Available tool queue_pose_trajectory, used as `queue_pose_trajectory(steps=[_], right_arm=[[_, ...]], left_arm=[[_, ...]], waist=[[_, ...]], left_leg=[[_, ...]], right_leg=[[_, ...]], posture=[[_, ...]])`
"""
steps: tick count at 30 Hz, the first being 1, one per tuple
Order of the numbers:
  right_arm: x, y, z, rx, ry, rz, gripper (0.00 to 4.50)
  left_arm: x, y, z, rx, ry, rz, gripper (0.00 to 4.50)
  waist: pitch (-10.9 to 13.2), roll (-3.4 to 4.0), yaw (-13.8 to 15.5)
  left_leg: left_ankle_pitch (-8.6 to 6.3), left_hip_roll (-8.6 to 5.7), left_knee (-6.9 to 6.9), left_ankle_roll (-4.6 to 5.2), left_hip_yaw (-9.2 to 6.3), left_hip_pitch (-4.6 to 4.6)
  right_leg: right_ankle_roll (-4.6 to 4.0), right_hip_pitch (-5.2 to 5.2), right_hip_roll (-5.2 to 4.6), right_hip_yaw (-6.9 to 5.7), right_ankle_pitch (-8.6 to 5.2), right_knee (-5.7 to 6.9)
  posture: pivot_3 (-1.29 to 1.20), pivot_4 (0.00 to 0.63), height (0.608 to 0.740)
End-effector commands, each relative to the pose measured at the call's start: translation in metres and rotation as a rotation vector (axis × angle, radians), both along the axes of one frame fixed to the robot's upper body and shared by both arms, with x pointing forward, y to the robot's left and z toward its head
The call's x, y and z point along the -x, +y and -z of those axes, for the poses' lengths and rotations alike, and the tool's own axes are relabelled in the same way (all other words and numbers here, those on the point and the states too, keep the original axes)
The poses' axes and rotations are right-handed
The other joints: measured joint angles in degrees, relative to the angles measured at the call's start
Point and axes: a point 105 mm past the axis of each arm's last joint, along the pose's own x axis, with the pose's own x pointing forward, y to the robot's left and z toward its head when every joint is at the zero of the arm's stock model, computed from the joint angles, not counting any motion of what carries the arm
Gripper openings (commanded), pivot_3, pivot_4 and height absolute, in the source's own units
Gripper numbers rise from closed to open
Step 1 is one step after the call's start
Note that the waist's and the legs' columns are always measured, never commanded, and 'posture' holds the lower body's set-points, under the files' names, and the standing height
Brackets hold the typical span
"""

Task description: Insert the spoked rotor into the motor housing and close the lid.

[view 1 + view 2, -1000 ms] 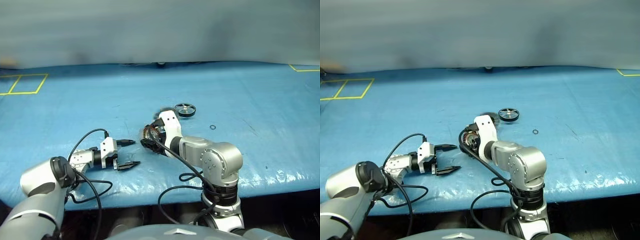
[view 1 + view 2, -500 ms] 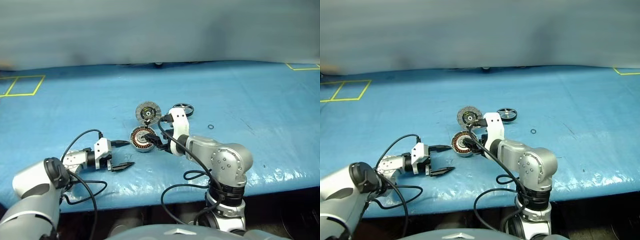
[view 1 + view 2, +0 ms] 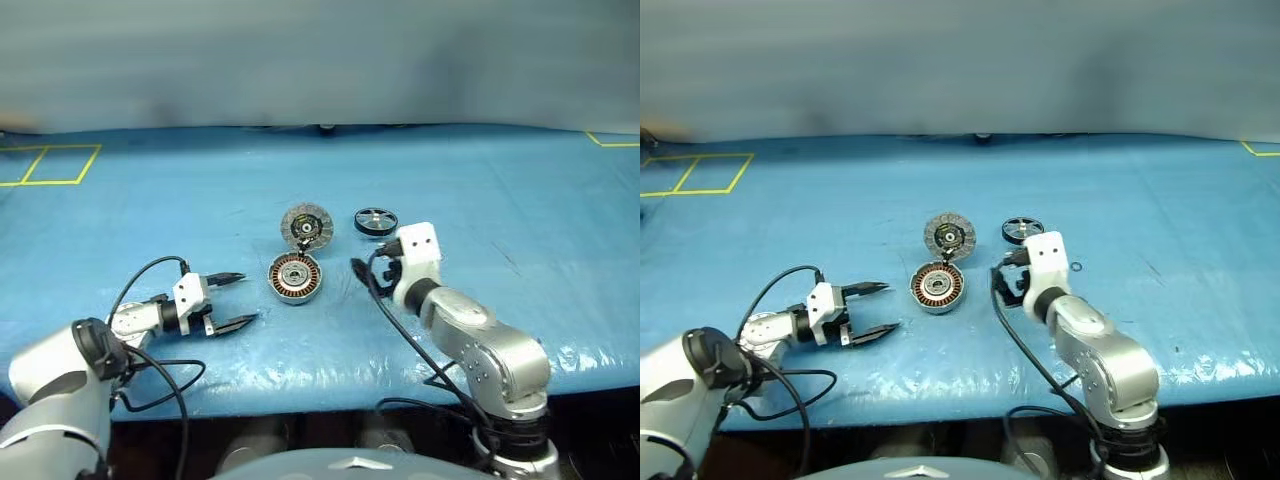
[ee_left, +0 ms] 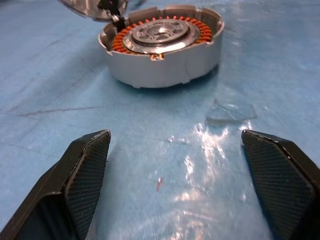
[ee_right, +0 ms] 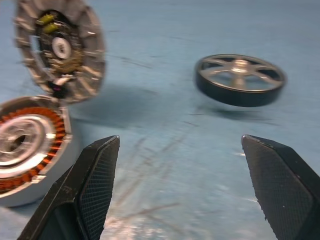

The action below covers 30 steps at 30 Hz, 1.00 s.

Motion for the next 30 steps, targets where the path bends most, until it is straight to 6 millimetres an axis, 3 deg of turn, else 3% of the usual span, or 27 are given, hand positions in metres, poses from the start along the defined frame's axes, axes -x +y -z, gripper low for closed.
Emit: queue_pose_trajectory(steps=[1, 11, 26, 30], right_arm=[[-0.003, -0.033, -0.002, 0.028, -0.100, 0.137, 4.07], [-0.011, -0.082, 0.026, -0.080, -0.056, 0.280, 4.07], [-0.038, -0.088, 0.060, 0.008, 0.001, 0.236, 4.07], [-0.040, -0.089, 0.066, 0.002, 0.031, 0.259, 2.79]], left_arm=[[-0.004, -0.004, -0.004, 0.069, 0.005, -0.040, 4.50], [-0.009, -0.004, -0.007, 0.132, 0.071, -0.021, 4.50], [-0.007, -0.028, -0.002, 0.152, 0.076, 0.022, 4.50], [-0.007, -0.029, -0.002, 0.147, 0.070, 0.025, 4.50]], waist=[[0.04, -0.06, -0.04], [0.11, -0.10, 0.18], [0.12, -0.11, 0.18], [0.12, -0.11, 0.25]], left_leg=[[0.01, 0.01, -0.02, 0.02, -0.01, 0.00], [0.01, 0.05, -0.02, 0.15, -0.05, 0.29], [-0.05, 0.05, -0.08, 0.25, -0.05, 0.27], [-0.09, 0.05, -0.06, 0.18, -0.06, 0.28]], right_leg=[[-0.01, 0.01, 0.00, 0.00, 0.00, 0.00], [0.20, 0.37, 0.06, -0.06, -0.12, -0.20], [-0.02, 0.37, 0.03, -0.01, 0.01, -0.33], [-0.02, 0.38, 0.03, -0.01, 0.01, -0.33]], posture=[[0.00, 0.150, 0.740], [0.00, 0.150, 0.740], [0.00, 0.150, 0.740], [0.00, 0.150, 0.740]])
